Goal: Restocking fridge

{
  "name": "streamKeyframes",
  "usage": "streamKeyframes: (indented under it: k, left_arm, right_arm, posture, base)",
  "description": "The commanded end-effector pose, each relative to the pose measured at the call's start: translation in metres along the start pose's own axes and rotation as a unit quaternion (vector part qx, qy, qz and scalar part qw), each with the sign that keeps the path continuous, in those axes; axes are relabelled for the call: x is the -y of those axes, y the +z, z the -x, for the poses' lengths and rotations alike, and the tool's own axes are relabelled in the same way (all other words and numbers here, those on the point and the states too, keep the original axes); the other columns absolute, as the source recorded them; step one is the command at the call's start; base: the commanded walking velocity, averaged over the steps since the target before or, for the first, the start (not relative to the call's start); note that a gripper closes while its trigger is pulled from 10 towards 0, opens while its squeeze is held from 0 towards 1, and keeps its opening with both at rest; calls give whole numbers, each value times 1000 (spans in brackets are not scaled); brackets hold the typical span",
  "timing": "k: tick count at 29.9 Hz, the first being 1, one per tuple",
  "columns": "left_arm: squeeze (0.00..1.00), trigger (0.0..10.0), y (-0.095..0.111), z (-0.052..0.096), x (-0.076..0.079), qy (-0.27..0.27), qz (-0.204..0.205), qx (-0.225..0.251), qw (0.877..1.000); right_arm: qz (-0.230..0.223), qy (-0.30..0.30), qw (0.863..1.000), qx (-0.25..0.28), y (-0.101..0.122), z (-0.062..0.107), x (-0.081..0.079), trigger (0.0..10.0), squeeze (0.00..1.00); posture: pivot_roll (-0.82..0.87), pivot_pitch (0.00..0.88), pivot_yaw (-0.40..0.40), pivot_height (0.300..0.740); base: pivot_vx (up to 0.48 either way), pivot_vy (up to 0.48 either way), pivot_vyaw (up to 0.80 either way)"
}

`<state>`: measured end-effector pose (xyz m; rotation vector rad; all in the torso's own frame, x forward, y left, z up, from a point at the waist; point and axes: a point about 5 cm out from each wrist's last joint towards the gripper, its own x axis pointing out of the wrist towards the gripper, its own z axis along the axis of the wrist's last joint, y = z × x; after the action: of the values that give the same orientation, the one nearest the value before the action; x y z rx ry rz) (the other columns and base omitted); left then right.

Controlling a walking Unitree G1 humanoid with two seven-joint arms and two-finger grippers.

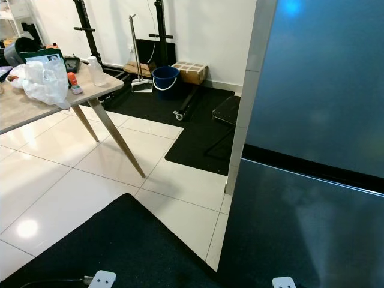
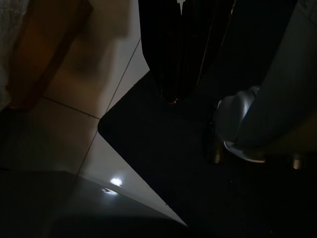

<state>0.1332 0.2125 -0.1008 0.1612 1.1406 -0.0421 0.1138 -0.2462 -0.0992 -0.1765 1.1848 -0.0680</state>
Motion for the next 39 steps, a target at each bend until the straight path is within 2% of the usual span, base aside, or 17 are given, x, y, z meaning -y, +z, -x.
streamKeyframes:
  k: [1, 13, 34, 39]
  left_arm:
    - [0, 10000, 2, -1, 3, -7, -3, -1, 1000]
    - [0, 10000, 9, -1, 0, -4, -4, 6, 1000]
    - [0, 10000, 8, -1, 4, -10, -4, 4, 1000]
    - [0, 10000, 8, -1, 4, -10, -6, 4, 1000]
  right_arm:
    - [-1, -6, 1000, -5, -2, 0, 3, 10000, 0]
    - [5, -4, 1000, -6, 0, 0, 0, 10000, 0]
    - [2, 4, 1000, -14, -5, 0, -2, 10000, 0]
    - [-5, 12, 1000, -14, -5, 0, -3, 10000, 0]
  posture:
    - [75, 0, -14, 740]
    - [70, 0, -1, 740]
    - [61, 0, 6, 740]
    - [64, 0, 8, 740]
  base:
    - [0, 0, 0]
    - [0, 0, 0]
    - [0, 0, 0]
    - [0, 0, 746]
